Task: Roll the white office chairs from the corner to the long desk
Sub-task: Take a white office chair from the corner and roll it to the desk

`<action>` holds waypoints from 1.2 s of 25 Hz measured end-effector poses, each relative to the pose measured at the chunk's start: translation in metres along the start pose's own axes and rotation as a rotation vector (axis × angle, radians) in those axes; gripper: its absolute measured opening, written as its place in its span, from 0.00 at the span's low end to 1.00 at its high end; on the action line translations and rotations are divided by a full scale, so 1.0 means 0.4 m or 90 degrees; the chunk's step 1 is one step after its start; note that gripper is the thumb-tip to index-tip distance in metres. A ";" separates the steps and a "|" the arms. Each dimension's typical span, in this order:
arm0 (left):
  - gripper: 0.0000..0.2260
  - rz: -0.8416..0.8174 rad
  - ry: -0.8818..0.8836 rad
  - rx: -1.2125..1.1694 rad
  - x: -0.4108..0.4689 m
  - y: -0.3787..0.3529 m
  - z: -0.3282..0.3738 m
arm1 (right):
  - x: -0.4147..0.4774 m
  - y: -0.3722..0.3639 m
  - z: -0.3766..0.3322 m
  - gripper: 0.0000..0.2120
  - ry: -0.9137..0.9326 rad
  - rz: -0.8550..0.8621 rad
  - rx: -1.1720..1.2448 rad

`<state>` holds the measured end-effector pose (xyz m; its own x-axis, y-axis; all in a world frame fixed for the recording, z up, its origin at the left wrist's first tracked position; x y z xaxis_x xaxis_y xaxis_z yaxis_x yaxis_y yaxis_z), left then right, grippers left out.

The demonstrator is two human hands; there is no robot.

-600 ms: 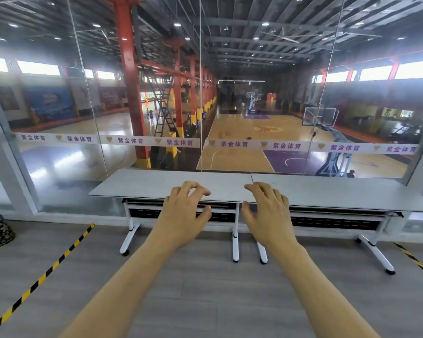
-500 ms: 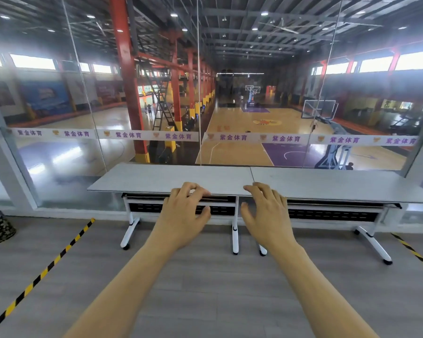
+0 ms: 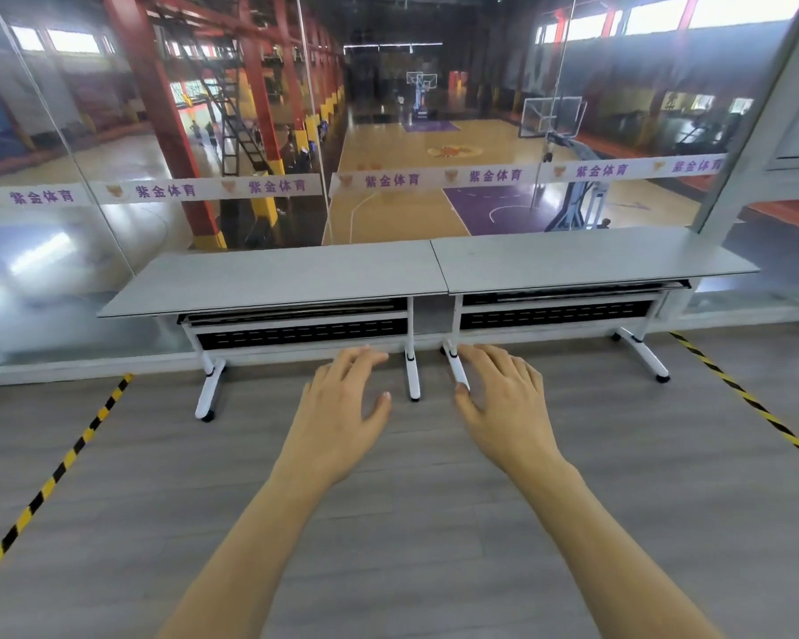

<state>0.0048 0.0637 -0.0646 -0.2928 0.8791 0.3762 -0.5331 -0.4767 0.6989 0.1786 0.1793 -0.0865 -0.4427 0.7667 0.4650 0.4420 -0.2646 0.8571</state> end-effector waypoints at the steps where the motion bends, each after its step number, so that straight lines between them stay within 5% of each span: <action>1: 0.18 -0.006 -0.006 -0.002 -0.003 -0.017 0.009 | -0.018 0.001 0.016 0.24 -0.015 -0.005 -0.006; 12: 0.16 -0.115 -0.137 -0.060 0.001 -0.302 0.267 | -0.198 0.114 0.323 0.27 -0.173 0.008 -0.050; 30: 0.21 -0.341 -0.374 -0.073 -0.120 -1.140 1.205 | -0.747 0.577 1.297 0.31 -0.538 0.039 -0.231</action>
<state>0.6445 0.2407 -0.1081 0.4743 0.8316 0.2888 -0.5701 0.0403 0.8206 0.8174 0.1924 -0.1428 0.3531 0.8801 0.3174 0.1106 -0.3761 0.9199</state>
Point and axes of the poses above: each hand's wrist, its own x-axis towards the middle knuckle, its own y-axis out of the back of the hand, z = x × y, the point moved 9 cm from there along x, towards the middle knuckle, and after that the axes turned 13 degrees about -x, right-handed, at the moved point
